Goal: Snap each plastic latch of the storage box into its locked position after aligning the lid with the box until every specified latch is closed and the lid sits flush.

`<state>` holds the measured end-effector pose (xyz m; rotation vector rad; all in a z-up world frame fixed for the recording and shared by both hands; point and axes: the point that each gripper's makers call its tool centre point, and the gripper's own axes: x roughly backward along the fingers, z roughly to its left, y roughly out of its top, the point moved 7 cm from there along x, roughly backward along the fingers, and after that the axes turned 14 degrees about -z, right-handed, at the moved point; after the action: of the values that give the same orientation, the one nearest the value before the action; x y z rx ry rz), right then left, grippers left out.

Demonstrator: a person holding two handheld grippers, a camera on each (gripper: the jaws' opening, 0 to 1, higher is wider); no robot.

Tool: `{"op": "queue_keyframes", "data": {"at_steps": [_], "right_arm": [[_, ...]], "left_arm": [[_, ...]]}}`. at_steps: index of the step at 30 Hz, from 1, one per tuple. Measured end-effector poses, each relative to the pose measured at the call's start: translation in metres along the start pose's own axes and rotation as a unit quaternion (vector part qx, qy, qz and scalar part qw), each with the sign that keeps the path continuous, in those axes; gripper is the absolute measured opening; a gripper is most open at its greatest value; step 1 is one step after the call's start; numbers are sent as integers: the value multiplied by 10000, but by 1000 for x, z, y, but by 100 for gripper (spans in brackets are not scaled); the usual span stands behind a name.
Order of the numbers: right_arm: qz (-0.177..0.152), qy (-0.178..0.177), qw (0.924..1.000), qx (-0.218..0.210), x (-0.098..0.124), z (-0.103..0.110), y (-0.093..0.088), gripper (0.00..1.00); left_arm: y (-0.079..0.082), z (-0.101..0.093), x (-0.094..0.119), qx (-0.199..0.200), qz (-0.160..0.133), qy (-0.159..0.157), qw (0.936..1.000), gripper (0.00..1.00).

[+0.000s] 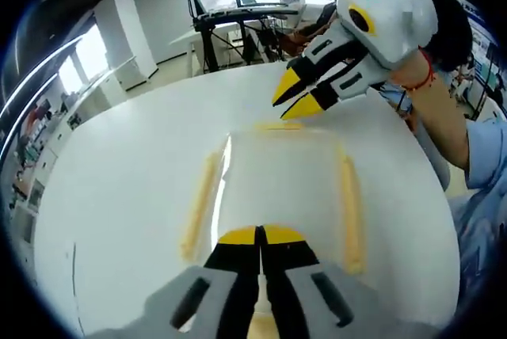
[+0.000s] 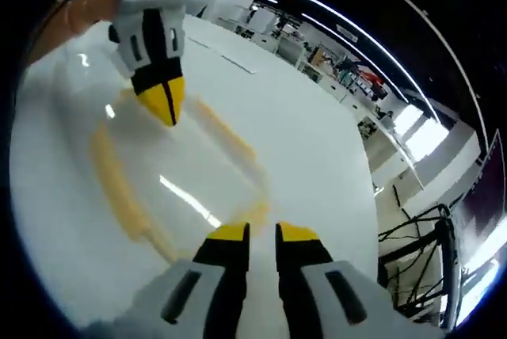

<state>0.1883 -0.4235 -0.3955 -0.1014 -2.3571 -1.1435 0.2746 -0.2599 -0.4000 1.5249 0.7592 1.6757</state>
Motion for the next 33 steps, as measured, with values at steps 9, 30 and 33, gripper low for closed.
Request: {"op": "queue_keyframes", "data": {"at_steps": [9, 30, 33], "right_arm": [[572, 1274, 9883, 608, 9, 7, 1, 21], [1059, 2760, 9396, 1728, -32, -24, 6, 41], [1175, 3115, 9257, 1796, -39, -26, 8, 42]], "left_arm": [[3, 2, -1, -32, 60, -45, 10000, 0], [8, 4, -4, -224, 241, -229, 9992, 0], [8, 4, -4, -247, 248, -251, 9991, 0]]}}
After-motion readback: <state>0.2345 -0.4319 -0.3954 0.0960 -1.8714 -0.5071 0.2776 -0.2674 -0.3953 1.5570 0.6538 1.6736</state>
